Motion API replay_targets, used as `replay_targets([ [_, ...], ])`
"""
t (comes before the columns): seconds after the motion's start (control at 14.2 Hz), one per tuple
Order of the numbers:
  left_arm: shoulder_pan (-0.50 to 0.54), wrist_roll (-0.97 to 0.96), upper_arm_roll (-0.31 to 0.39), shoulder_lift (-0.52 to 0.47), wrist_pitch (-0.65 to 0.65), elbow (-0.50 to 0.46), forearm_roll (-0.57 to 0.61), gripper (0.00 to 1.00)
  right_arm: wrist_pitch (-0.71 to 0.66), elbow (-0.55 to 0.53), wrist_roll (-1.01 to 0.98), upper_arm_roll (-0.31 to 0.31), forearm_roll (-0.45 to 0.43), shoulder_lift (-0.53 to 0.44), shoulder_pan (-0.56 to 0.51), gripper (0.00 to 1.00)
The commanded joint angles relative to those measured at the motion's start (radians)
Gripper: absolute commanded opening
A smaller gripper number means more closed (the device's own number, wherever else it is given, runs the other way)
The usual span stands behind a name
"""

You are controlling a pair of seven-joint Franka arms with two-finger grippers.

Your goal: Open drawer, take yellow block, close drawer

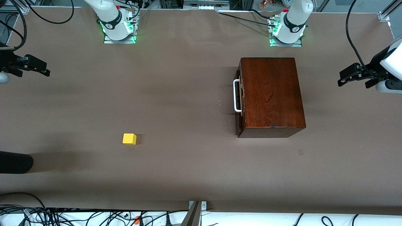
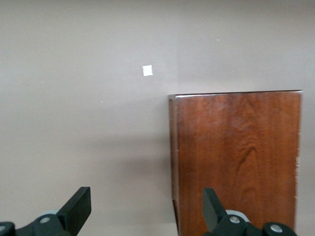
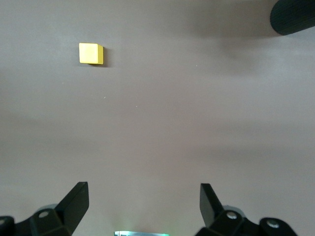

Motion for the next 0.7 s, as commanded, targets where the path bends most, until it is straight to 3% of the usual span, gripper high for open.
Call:
replay_targets([
  [0.0, -0.029, -0.032, 0.011, -0.056, 0.051, -0.104, 0.043, 1.0, 0.003, -0.001, -0.031, 0.006, -0.005, -0.013, -0.012, 1.0],
  [0.63, -0.022, -0.047, 0.003, -0.016, 0.048, -0.062, 0.013, 1.0, 0.004, -0.001, -0.029, 0.006, -0.005, -0.013, -0.012, 1.0],
])
